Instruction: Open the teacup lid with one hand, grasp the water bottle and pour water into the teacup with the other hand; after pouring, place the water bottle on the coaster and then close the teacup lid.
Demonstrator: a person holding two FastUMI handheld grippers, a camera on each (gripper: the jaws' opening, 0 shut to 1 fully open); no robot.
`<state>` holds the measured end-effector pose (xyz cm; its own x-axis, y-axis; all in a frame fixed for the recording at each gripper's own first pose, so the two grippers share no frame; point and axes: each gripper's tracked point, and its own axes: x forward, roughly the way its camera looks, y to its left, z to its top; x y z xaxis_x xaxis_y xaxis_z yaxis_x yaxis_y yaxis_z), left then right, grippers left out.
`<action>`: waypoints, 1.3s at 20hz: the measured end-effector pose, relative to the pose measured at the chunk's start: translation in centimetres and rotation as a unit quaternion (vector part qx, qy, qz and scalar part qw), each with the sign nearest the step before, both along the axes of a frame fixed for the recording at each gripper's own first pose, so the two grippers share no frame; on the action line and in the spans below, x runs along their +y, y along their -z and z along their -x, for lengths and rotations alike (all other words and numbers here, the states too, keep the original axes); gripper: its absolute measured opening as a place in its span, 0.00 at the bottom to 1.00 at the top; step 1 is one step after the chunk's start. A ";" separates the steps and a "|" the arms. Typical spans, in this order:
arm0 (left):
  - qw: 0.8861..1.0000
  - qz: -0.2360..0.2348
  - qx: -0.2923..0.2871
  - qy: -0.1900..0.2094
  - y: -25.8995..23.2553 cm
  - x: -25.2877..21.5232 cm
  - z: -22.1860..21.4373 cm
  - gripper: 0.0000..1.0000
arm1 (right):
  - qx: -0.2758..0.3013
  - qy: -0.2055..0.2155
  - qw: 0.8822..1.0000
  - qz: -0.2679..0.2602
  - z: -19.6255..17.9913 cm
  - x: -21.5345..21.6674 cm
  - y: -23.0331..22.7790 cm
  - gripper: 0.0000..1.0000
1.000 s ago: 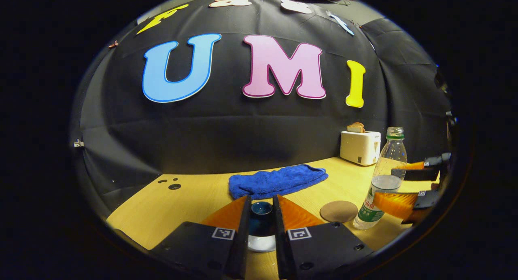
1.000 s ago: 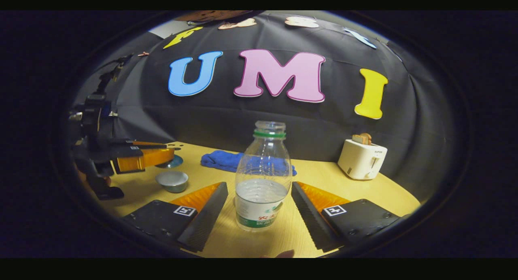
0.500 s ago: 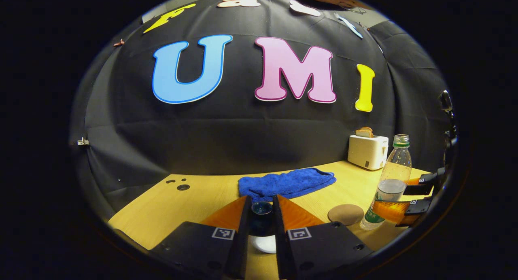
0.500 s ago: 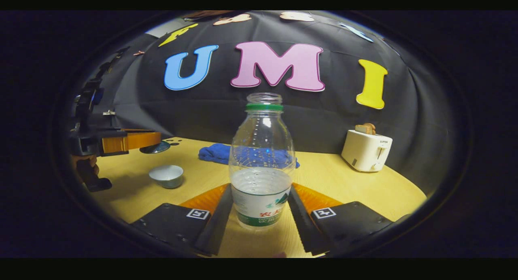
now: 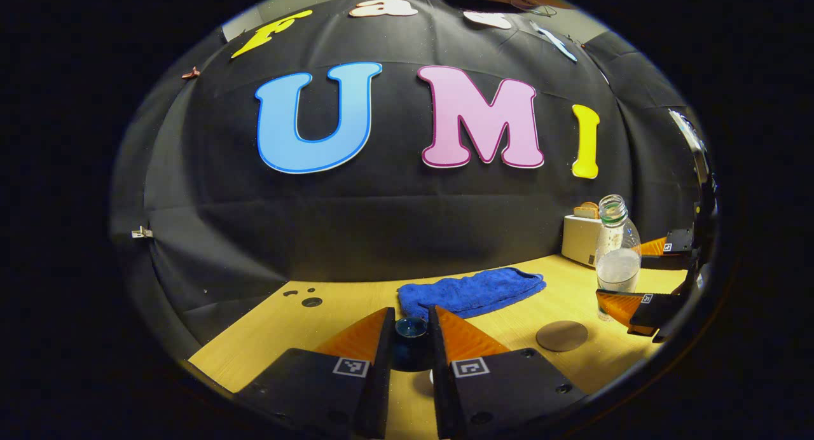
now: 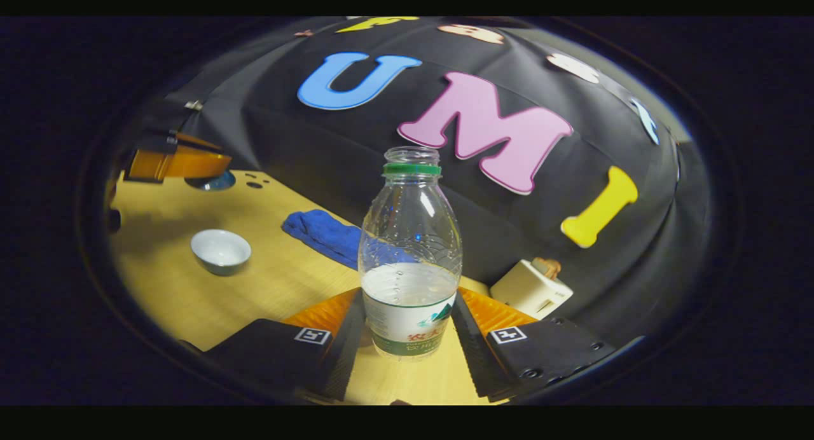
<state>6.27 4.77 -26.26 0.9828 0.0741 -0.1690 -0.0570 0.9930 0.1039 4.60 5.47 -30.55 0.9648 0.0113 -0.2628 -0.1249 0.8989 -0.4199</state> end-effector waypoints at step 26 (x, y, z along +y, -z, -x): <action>0.999 0.028 0.006 -0.037 1.7 4.7 3.7 0.29 | -0.046 -0.159 0.906 0.389 -1.4 5.9 0.7 0.75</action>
<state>2.54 9.43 -27.99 0.9727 0.1371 -0.1874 -0.1299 0.9903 0.0499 6.03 11.39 -31.27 0.9633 0.1385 -0.2301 -0.2588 0.2504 -0.9329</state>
